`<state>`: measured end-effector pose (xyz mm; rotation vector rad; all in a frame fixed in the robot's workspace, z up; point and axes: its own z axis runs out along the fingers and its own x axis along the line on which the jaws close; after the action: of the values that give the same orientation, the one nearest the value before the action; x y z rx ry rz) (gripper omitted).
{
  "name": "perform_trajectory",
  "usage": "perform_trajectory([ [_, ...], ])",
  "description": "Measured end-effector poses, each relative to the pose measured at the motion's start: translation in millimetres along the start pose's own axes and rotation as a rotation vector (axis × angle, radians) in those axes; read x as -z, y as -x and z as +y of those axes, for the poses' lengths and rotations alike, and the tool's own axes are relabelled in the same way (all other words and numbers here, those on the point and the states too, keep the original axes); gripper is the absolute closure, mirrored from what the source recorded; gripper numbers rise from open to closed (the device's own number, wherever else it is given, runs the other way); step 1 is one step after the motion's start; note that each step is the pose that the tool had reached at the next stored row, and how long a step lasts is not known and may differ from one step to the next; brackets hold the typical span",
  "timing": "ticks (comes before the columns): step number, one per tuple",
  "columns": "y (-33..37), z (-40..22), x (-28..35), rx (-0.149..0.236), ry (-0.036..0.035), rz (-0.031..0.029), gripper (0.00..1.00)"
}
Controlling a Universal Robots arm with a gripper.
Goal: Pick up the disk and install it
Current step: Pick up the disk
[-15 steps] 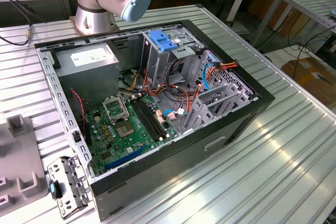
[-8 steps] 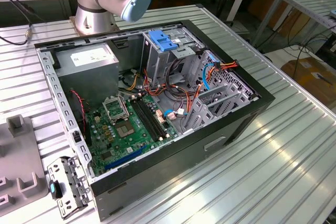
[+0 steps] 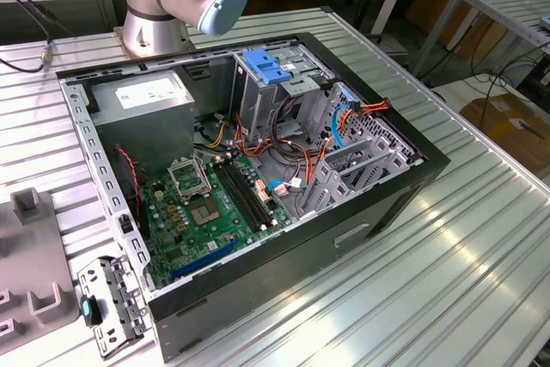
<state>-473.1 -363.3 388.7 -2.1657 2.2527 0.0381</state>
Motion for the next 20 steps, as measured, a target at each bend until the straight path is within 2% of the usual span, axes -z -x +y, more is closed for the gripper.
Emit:
perform_trajectory([
  [11, 0.2, 0.1, 8.8, 0.000, 0.0001, -0.0001, 0.63],
  [20, 0.4, 0.1, 13.4, 0.000, 0.0000, -0.0010, 0.63],
])
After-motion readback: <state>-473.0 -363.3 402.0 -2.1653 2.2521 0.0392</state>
